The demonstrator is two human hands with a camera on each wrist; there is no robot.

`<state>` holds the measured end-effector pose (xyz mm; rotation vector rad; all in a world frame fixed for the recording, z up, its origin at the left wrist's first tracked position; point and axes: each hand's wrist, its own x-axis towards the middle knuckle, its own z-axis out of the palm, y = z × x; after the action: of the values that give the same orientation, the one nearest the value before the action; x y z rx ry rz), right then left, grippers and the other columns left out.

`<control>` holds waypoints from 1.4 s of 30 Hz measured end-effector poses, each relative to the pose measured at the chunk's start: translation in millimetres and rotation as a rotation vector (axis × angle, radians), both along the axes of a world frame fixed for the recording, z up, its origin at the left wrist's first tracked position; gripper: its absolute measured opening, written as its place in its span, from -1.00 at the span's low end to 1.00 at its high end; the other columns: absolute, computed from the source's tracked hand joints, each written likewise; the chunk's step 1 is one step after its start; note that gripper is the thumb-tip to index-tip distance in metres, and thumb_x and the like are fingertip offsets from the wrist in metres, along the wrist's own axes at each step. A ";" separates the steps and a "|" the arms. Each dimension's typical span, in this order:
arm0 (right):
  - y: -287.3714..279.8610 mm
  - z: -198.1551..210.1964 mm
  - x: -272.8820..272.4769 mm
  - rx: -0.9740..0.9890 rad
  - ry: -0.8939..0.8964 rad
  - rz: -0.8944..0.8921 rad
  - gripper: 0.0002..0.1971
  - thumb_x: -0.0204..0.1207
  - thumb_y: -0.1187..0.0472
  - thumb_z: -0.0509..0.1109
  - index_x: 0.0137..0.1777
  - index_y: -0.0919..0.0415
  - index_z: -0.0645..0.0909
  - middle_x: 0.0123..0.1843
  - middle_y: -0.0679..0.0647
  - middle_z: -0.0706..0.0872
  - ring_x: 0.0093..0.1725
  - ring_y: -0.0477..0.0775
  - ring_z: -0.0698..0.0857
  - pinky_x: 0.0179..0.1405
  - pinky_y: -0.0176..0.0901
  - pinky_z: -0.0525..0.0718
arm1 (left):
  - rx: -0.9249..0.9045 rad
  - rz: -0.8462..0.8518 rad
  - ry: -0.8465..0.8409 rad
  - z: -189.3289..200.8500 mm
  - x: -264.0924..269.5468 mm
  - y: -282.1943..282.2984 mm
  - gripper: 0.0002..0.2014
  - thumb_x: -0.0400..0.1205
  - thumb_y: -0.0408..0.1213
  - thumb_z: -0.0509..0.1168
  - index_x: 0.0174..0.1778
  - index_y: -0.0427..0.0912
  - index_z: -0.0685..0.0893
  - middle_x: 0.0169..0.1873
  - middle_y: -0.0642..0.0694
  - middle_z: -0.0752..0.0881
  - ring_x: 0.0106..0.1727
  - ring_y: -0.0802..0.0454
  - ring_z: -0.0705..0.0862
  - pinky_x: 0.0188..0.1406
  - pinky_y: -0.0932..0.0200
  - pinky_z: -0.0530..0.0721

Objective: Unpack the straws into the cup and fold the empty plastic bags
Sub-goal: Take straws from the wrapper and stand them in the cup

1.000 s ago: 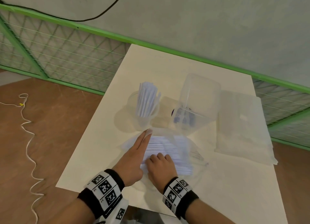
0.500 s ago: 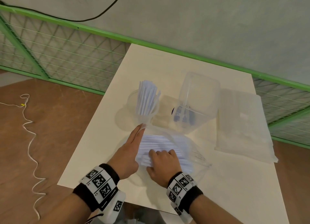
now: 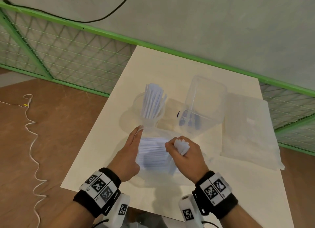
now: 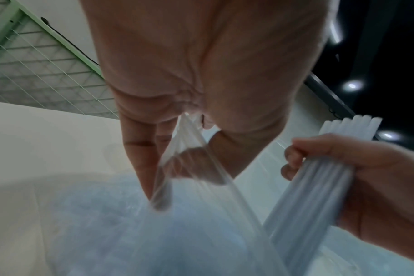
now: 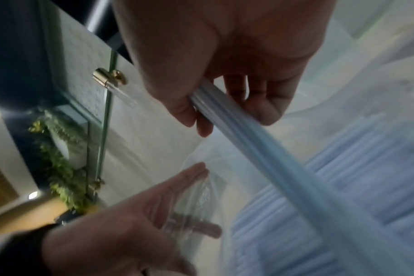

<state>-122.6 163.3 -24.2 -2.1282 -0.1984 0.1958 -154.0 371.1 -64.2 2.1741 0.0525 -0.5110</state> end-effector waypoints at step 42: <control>56.3 51.4 99.8 -0.228 -0.601 0.172 -0.55 0.68 0.07 0.15 0.54 0.15 0.42 0.57 0.07 0.47 0.58 0.08 0.38 0.51 0.01 0.28 | -0.015 -0.037 0.016 -0.7 -7.3 -6.3 0.13 0.42 -0.70 0.21 0.68 0.21 -0.28 0.55 0.53 -0.38 0.34 0.03 0.60 -0.10 0.08 0.76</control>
<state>-22.8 219.6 27.1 -2.3452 -0.7406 -0.3464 -161.3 364.8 -64.9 2.1597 0.0175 -0.5485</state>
